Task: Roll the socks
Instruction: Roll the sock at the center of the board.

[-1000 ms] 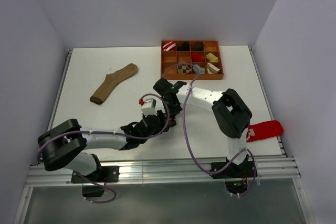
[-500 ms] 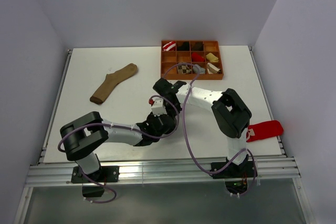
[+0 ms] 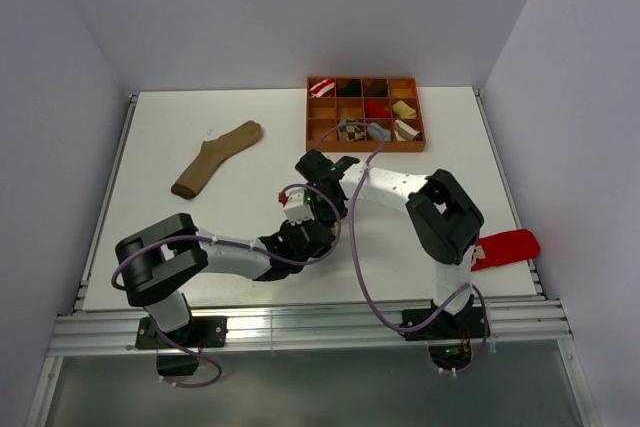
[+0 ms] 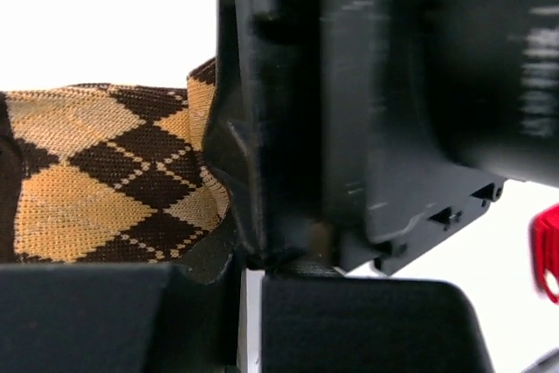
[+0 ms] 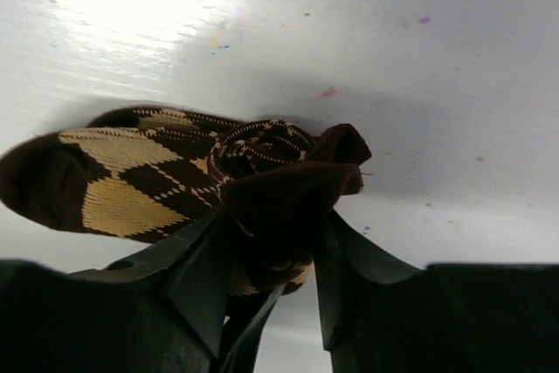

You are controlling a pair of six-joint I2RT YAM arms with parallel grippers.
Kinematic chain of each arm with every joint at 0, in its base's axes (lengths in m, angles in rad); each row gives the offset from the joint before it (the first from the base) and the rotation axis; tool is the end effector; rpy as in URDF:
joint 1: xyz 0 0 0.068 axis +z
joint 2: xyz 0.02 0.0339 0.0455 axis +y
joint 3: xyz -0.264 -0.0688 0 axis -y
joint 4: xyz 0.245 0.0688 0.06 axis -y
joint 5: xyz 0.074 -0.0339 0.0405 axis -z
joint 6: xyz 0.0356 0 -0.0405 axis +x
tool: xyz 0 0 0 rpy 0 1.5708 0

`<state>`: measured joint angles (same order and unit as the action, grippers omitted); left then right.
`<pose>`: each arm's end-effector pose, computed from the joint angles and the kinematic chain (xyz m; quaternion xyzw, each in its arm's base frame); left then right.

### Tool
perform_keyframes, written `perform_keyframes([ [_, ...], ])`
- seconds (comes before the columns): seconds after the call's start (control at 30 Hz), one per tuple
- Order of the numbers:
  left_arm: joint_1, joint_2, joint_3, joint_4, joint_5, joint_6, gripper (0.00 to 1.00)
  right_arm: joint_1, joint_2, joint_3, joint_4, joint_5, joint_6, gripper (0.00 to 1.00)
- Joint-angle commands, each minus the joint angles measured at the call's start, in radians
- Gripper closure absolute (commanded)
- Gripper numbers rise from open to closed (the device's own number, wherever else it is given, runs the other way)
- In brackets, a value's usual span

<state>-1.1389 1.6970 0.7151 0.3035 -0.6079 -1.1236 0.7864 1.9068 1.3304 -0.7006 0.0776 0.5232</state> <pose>0.1522 -0.2817 0.1402 -0.1226 0.8617 -0.2577 0.4195 0.2682 0.2648 0.1747 -0.1241 0.9807 0.0586 0.1394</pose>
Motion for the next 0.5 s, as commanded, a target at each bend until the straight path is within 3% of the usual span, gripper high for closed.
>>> perform_keyframes([
  [0.0, 0.021, -0.019, -0.094, -0.048, 0.102, -0.048, 1.0, 0.011, -0.051, -0.075, 0.07, -0.159, 0.046, 0.53],
  [0.27, 0.091, -0.103, -0.27, 0.123, 0.229, -0.148, 1.0, -0.062, -0.307, -0.259, 0.37, -0.28, 0.135, 0.21],
  [0.47, 0.146, -0.16, -0.406, 0.229, 0.286, -0.219, 1.0, -0.102, -0.451, -0.433, 0.604, -0.325, 0.163, 0.17],
])
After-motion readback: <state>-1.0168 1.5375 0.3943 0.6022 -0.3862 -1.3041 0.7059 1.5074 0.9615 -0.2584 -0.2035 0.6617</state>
